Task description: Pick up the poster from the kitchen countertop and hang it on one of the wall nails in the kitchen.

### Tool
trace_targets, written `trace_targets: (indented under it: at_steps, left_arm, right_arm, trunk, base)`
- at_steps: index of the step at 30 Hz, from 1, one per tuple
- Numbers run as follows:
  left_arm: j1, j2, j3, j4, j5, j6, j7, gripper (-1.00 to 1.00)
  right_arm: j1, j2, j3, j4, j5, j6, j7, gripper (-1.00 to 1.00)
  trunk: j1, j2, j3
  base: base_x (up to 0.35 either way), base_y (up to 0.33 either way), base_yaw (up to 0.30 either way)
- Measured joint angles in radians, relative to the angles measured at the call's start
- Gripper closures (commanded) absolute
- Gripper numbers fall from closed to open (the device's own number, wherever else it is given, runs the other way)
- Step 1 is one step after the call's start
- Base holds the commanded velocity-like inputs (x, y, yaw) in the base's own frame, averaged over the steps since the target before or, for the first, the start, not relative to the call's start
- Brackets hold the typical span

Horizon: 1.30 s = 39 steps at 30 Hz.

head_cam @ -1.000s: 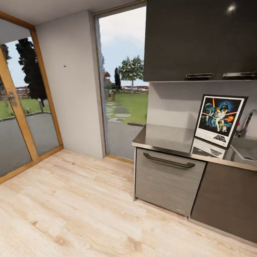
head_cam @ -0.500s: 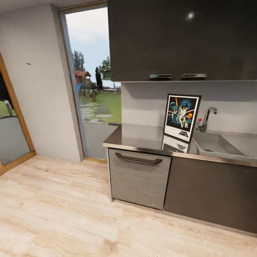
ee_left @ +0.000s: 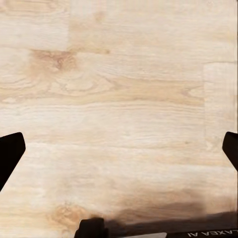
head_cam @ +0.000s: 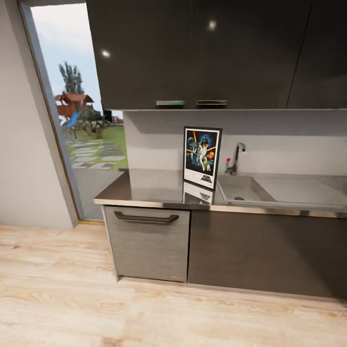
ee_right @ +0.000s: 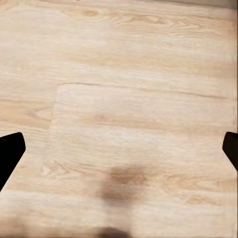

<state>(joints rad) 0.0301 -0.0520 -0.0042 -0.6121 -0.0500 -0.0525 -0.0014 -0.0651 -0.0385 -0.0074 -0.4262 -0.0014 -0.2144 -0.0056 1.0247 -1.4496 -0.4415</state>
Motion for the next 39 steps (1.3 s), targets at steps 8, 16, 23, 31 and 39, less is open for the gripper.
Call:
trace_targets:
  at_steps: [8,16,23,31,39]
  left_arm:
    - [0.000,0.000,0.001,0.000,0.000,0.000,0.000,-1.00]
    - [0.000,0.002,0.006,-0.001,0.002,-0.002,0.000,-1.00]
    - [0.000,0.034,0.010,-0.002,0.010,-0.007,-0.003,-1.00]
    - [0.000,0.040,0.011,-0.002,0.011,-0.009,-0.005,-1.00]
    - [0.000,0.041,0.011,-0.002,0.012,-0.041,-0.005,-1.00]
  right_arm:
    - [0.000,0.000,0.000,0.001,0.002,0.000,0.000,-1.00]
    - [0.000,-0.003,0.001,-0.001,0.001,0.000,0.001,-1.00]
    - [0.007,0.003,0.010,-0.235,0.007,-0.084,0.002,-1.00]
    - [0.119,0.008,0.015,-0.745,0.007,-0.017,0.004,-1.00]
    - [0.089,0.008,0.013,-1.070,0.004,0.340,0.006,-1.00]
  trunk:
    - [0.000,0.000,0.000]
    - [0.000,0.000,0.000]
    - [0.000,0.000,0.000]
    - [0.000,0.000,0.000]
    - [0.000,0.000,0.000]
  base:
    - [0.169,-0.307,-0.078]
    - [0.211,-0.164,-0.004]
    - [0.016,-0.005,0.000]
    - [0.000,0.000,0.000]
    - [0.000,0.000,0.000]
